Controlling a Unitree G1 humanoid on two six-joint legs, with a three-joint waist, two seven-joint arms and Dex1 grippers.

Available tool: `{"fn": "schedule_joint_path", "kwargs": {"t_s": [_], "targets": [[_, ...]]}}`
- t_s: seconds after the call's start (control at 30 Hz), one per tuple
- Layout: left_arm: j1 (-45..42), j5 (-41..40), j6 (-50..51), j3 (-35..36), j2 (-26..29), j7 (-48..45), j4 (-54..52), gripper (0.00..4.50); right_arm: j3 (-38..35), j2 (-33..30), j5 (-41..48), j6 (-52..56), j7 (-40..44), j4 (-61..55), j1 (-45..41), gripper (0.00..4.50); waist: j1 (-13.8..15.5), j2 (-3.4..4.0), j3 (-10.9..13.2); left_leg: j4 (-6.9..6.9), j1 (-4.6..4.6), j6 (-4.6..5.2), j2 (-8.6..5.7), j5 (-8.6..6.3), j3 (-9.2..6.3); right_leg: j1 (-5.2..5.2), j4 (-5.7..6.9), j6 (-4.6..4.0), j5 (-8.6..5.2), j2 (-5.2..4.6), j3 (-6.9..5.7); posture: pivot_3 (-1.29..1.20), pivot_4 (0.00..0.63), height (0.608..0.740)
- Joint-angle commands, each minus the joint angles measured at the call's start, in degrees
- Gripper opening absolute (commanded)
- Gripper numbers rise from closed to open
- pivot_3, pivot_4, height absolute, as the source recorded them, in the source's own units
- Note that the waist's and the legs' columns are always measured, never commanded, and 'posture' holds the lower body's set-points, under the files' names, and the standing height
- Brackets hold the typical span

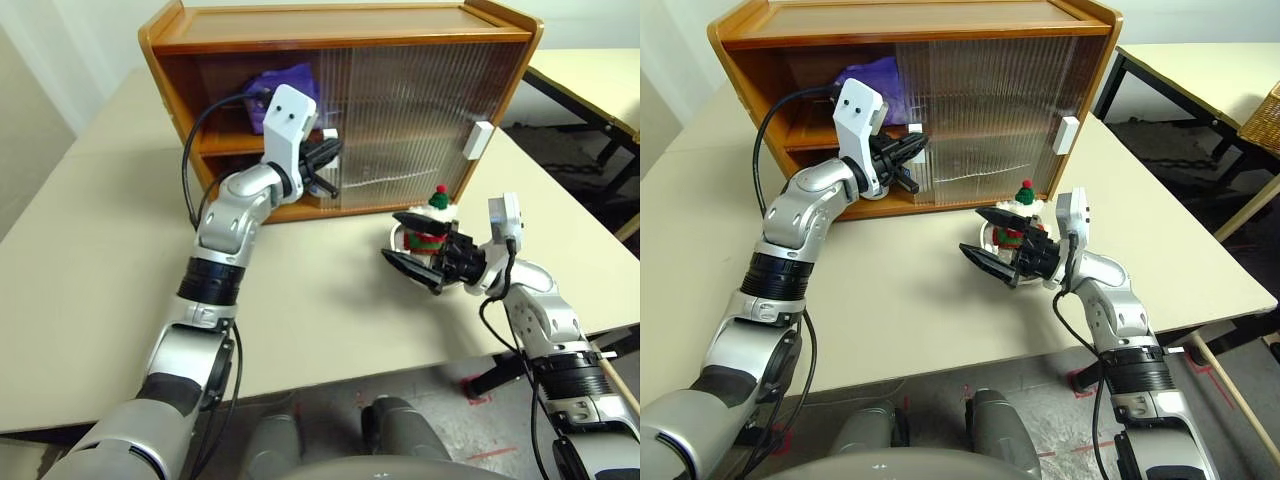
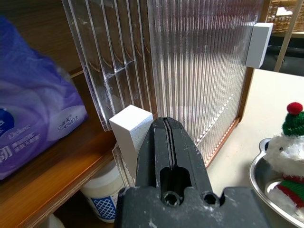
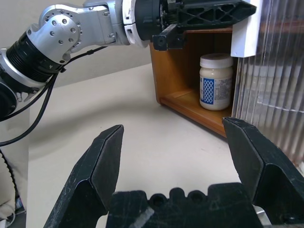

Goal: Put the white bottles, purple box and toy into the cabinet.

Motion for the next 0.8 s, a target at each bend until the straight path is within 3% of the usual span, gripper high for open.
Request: {"fn": "schedule_joint_path", "kwargs": {"t_s": [0.03, 0.47, 0.8], "targets": [[1.6, 0.8, 1.3, 3.5, 2.8, 2.8, 0.3, 0.04, -0.3, -0.1, -0.3, -0.5, 0.5, 0.6, -0.4, 4.5, -0.5, 0.0, 0.0, 0.0, 0.02, 0.0, -0.01, 0.0, 0.0, 0.0, 0.04, 0.0, 0.0, 0.0, 0.02, 0.1, 0.0, 0.74], [5.0, -0.4, 2.8, 7.4, 9.6, 3.1, -2.2, 0.04, -0.6, 1.1, 0.4, -0.5, 1.1, 1.3, -1.2, 4.5, -1.1, 0.04, 0.1, -0.03, 0.82, -0.16, -0.11, -0.08, -0.04, 0.18, 0.34, -0.03, 0.18, 0.33, 0.45, 0.11, 0.0, 0.74], [9.3, -1.3, 6.5, 9.2, 12.0, 3.9, -8.5, 0.04, -1.8, 2.1, 1.6, -0.6, 1.4, 2.0, -1.6, 4.5, -0.9, 0.1, 0.1, -0.06, 0.89, -0.16, -0.07, -0.08, -0.1, 0.13, 0.33, -0.19, 0.25, 0.52, 0.62, 0.12, 0.0, 0.74]]}}
